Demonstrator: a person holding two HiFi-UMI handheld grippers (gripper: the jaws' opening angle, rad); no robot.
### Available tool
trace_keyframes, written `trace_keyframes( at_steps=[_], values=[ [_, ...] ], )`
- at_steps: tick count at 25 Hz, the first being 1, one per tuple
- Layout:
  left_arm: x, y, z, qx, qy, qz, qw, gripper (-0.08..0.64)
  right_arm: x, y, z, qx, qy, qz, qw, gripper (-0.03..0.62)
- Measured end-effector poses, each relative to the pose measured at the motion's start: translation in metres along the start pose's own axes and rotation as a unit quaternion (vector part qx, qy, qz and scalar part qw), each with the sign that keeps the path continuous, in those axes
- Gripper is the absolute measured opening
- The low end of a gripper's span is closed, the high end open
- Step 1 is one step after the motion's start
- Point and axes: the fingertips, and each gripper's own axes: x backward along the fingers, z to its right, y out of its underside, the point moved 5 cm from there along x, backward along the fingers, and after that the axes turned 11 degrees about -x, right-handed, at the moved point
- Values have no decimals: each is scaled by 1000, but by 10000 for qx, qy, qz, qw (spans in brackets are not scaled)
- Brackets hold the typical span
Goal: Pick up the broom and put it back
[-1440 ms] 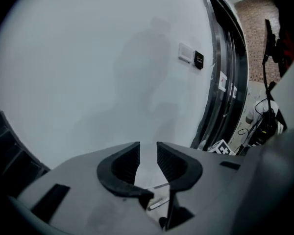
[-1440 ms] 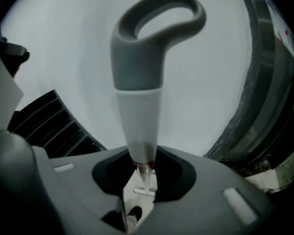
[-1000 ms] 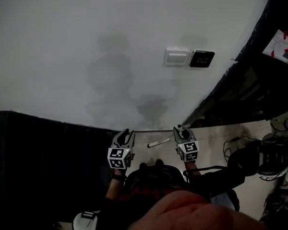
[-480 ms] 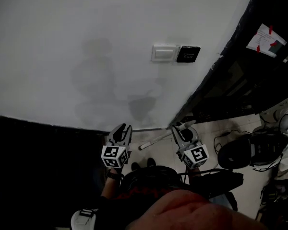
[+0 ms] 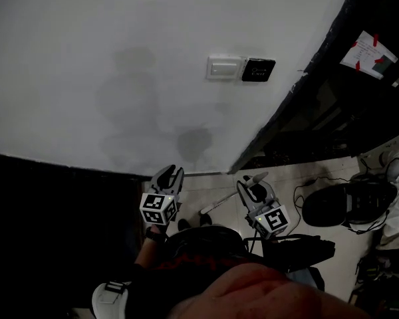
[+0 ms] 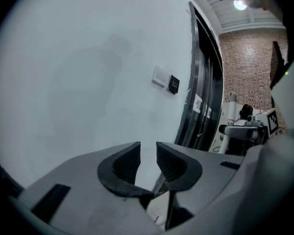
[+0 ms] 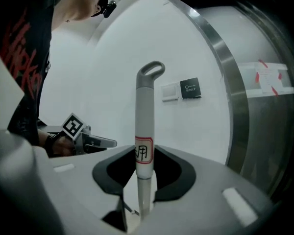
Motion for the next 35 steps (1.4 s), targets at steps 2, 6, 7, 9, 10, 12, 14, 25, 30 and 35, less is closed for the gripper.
trace_keyframes(
  at_steps=[2, 6, 7, 9, 10, 12, 14, 25, 30, 35],
  values=[
    [1, 5, -4, 75, 160, 25, 9998, 107, 0, 13, -5, 13, 39, -201, 9998, 94],
    [17, 21, -16, 126, 300, 182, 9993, 106, -10, 57, -18, 45, 201, -539, 9983, 94],
    [23, 33, -19, 90, 304, 171, 9994, 106, -14, 80, -21, 52, 260, -602, 9978, 94],
    [28, 72, -21, 24, 319, 153, 9994, 104, -25, 142, -14, 55, 460, -710, 9964, 94],
    [28, 91, -20, 43, 324, 176, 9993, 104, -31, 176, -3, 48, 574, -761, 9954, 94],
    [31, 113, -16, 148, 310, 230, 9991, 84, -46, 230, 16, -44, 742, -1024, 9920, 94],
    [38, 122, -15, 180, 270, 207, 9993, 83, -63, 266, 32, -197, 874, -1314, 9873, 94],
    [98, 156, -11, 312, -980, -326, 9942, 84, -207, 419, 123, -464, 854, -3140, 9444, 94],
    [146, 189, 10, 639, -1293, -572, 9879, 89, -266, 400, 139, -545, 1395, -3001, 9421, 103],
    [184, 222, 28, 479, -1219, -437, 9904, 89, -261, 395, 137, -1001, 1704, -2477, 9485, 132]
  ],
)
